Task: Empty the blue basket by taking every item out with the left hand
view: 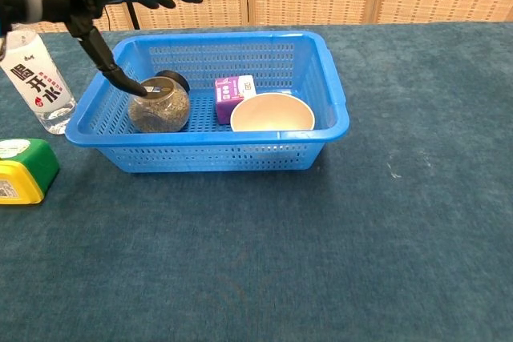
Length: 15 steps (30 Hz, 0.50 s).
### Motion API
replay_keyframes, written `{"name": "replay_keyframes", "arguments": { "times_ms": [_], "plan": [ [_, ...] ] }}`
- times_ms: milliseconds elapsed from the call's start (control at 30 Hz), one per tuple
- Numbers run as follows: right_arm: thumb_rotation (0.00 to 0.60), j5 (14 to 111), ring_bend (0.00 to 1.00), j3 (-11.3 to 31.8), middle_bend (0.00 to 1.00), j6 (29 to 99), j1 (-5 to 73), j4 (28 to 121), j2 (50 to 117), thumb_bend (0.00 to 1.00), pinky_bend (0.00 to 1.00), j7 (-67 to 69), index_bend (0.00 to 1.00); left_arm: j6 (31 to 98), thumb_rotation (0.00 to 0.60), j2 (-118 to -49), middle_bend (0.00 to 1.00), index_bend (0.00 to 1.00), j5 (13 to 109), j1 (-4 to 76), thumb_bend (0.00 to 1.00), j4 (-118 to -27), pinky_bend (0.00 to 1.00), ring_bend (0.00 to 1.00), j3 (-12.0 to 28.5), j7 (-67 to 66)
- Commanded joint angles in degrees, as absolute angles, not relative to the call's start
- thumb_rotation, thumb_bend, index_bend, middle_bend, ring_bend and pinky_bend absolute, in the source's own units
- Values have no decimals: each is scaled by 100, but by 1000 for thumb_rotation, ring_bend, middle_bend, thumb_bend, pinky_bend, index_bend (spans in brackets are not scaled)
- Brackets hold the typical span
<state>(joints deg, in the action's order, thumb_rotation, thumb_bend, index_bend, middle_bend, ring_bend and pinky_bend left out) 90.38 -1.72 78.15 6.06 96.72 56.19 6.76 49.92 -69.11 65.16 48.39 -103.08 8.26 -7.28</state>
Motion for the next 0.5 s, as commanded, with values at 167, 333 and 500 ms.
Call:
{"name": "replay_keyframes", "arguments": {
  "times_ms": [167,333,500],
  "plan": [
    [600,9012,0,-162,0,7800,617,9638,5604,0,0,777,0,4910,600,-7847,0,0,5302,5321,138,-9711,0,0,1029,-1573],
    [600,8989,0,-155,0,7745,647,9603,5604,0,0,840,0,4869,600,-8097,0,0,4954,5494,194,-9444,0,0,1145,-1692],
    [600,8966,0,-152,0,7682,678,9576,5615,0,0,851,0,4866,600,-8335,0,6,4729,5679,205,-9209,0,0,1252,-1839]
  ]
}}
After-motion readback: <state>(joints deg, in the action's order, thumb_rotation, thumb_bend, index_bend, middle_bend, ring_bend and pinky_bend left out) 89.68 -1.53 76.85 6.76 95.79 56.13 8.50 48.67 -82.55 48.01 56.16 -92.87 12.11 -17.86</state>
